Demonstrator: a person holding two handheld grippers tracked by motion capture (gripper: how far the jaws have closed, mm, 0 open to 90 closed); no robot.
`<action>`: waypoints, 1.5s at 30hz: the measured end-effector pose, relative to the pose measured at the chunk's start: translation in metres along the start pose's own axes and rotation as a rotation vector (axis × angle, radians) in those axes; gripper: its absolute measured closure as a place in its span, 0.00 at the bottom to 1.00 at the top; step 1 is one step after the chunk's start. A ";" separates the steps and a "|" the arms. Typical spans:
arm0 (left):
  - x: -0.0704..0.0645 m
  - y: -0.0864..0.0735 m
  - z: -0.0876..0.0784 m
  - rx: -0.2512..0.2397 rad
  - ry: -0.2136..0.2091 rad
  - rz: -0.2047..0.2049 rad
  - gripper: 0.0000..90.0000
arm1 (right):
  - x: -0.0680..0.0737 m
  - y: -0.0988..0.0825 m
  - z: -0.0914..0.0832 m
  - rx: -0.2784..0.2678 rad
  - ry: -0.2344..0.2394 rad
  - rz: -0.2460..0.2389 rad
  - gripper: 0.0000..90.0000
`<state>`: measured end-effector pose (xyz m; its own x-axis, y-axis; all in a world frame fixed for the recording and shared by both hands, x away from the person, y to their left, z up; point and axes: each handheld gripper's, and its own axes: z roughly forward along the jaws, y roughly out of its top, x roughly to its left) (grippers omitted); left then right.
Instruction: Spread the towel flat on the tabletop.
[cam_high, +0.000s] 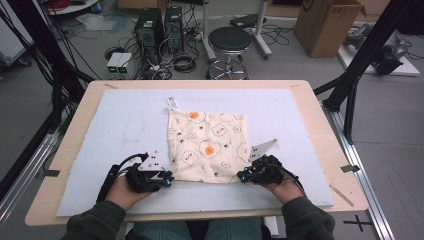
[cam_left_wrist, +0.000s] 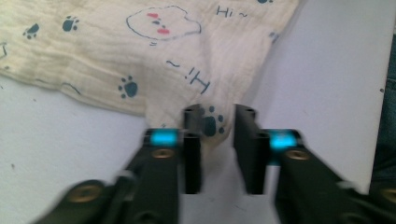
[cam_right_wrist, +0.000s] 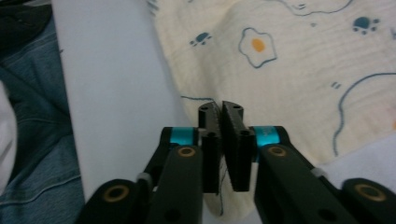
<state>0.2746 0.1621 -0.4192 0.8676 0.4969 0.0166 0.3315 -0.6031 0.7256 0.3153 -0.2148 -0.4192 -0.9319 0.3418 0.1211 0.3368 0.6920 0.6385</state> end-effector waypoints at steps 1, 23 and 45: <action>0.000 -0.001 -0.002 -0.009 -0.015 -0.002 0.67 | 0.000 0.000 0.000 0.002 0.027 0.004 0.83; 0.016 -0.013 0.001 -0.015 -0.038 -0.009 0.99 | -0.004 -0.001 0.013 0.009 0.012 -0.012 0.74; 0.016 -0.018 -0.015 -0.066 -0.014 -0.066 0.82 | -0.002 0.000 0.003 -0.028 0.006 0.004 0.74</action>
<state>0.2771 0.1901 -0.4218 0.8500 0.5250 -0.0420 0.3632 -0.5265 0.7687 0.3178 -0.2141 -0.4218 -0.9316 0.3401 0.1284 0.3364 0.6725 0.6592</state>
